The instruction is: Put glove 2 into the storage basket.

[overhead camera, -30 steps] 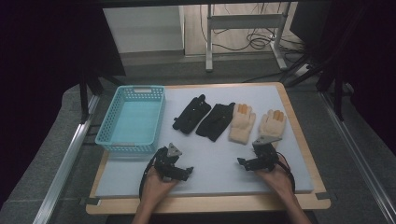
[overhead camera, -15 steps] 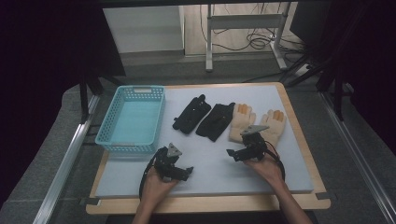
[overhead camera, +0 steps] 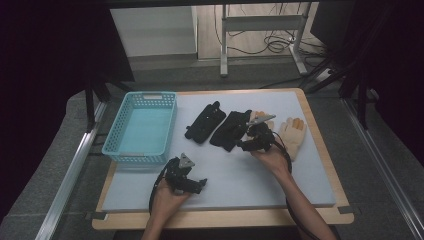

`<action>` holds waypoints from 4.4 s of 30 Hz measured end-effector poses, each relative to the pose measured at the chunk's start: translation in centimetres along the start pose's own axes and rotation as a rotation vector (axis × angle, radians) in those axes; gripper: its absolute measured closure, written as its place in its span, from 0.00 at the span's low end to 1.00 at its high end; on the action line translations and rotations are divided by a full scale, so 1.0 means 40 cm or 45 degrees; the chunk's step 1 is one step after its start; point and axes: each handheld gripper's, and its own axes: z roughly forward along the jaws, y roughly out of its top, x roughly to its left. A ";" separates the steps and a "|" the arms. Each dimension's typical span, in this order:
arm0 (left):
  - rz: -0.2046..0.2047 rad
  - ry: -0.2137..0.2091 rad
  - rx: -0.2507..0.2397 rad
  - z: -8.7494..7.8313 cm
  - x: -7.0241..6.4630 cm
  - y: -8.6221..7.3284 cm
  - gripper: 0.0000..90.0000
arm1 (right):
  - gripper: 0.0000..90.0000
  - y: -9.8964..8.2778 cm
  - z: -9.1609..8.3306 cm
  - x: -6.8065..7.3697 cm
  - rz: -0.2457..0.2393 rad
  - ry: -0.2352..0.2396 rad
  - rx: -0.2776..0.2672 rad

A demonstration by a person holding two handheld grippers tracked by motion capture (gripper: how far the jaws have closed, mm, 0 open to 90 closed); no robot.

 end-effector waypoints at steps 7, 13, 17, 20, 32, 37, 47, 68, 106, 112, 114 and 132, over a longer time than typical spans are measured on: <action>0.000 0.000 0.000 0.000 0.000 0.000 0.02 | 0.58 0.052 0.059 -0.039 0.017 -0.031 0.013; -0.001 -0.001 -0.002 0.000 0.000 0.000 0.02 | 0.40 0.087 0.112 -0.057 0.047 -0.077 0.046; -0.001 -0.002 -0.002 0.000 0.000 0.000 0.02 | 0.31 0.092 0.154 -0.062 0.037 -0.138 0.105; -0.001 0.000 -0.003 0.000 0.000 0.000 0.02 | 0.31 0.084 0.187 -0.067 0.052 -0.145 0.179; -0.001 0.000 -0.002 0.000 0.000 0.000 0.02 | 0.90 0.081 0.183 -0.066 0.093 -0.115 0.155; -0.001 0.000 -0.002 0.000 0.000 0.000 0.02 | 0.93 0.086 0.170 -0.060 0.031 -0.075 0.132; 0.000 0.000 -0.004 0.001 0.000 0.000 0.02 | 0.94 0.099 0.048 0.017 -0.107 0.108 0.032; -0.023 0.017 0.002 -0.036 0.030 -0.040 0.03 | 0.66 -0.050 -0.060 0.145 -0.191 0.272 0.047; -0.031 0.020 -0.010 -0.036 0.030 -0.042 0.04 | 0.60 0.193 0.291 0.020 0.054 0.020 0.056; -0.031 0.020 -0.010 -0.036 0.030 -0.042 0.03 | 0.78 0.179 0.315 0.033 -0.004 -0.065 0.094; -0.031 0.021 -0.010 -0.036 0.030 -0.042 0.03 | 0.91 0.179 0.310 0.027 0.006 -0.062 0.101; -0.034 0.021 -0.008 -0.036 0.029 -0.042 0.04 | 0.99 0.213 0.160 0.040 0.001 0.118 -0.061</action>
